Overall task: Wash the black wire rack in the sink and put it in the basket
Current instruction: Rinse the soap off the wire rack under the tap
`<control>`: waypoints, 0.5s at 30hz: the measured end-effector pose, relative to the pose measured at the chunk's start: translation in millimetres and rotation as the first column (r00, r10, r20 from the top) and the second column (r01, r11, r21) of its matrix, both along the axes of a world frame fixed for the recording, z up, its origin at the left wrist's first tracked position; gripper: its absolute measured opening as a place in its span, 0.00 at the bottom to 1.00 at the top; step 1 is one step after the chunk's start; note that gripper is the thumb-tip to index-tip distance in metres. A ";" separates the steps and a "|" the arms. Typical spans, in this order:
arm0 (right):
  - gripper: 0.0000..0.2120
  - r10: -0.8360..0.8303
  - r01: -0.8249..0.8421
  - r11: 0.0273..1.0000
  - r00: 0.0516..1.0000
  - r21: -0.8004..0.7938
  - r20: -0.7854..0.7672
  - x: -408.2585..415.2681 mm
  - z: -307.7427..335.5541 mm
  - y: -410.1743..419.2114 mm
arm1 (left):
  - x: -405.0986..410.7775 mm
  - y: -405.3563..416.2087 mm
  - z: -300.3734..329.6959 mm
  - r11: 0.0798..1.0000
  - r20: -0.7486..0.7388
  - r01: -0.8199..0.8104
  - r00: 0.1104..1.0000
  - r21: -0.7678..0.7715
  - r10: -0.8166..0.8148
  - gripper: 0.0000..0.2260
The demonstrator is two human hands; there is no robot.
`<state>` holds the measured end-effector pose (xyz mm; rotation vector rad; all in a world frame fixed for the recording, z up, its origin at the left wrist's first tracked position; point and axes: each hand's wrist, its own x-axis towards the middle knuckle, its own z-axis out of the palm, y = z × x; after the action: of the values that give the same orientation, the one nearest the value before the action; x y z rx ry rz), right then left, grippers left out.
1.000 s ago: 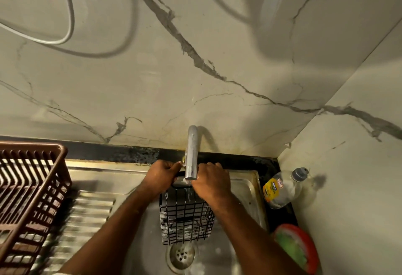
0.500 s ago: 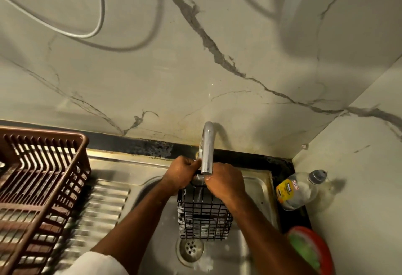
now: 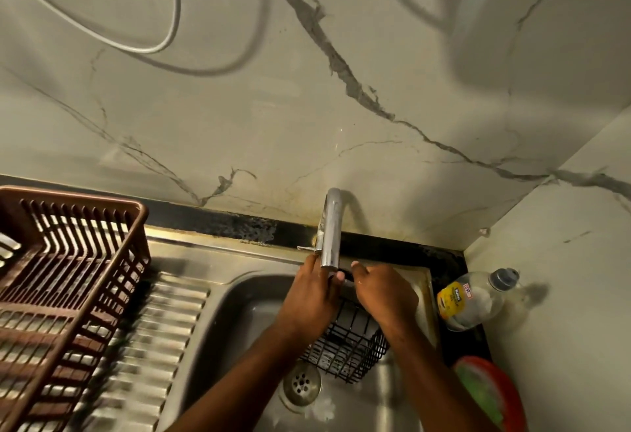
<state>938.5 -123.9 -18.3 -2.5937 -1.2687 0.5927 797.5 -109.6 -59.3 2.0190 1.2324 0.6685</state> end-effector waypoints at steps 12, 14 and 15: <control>0.28 0.101 -0.102 0.994 0.993 0.026 0.057 -8.2 8.2 -7.1 | 8.7 35.6 35.8 0.913 0.268 -0.068 0.945 -0.402 0.188 0.11; 0.25 0.193 -0.215 0.971 0.963 0.104 0.190 -10.6 9.6 -8.7 | 11.5 40.3 33.2 0.915 0.250 -0.068 0.951 -0.397 0.179 0.13; 0.23 0.254 -0.307 0.937 0.928 0.169 0.274 -12.3 9.7 -10.4 | 13.0 42.4 27.6 0.910 0.260 -0.073 0.947 -0.407 0.191 0.14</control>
<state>926.1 -134.3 -8.6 -2.3826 -1.7017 0.1617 810.4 -67.2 -31.7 1.4557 1.2185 0.6937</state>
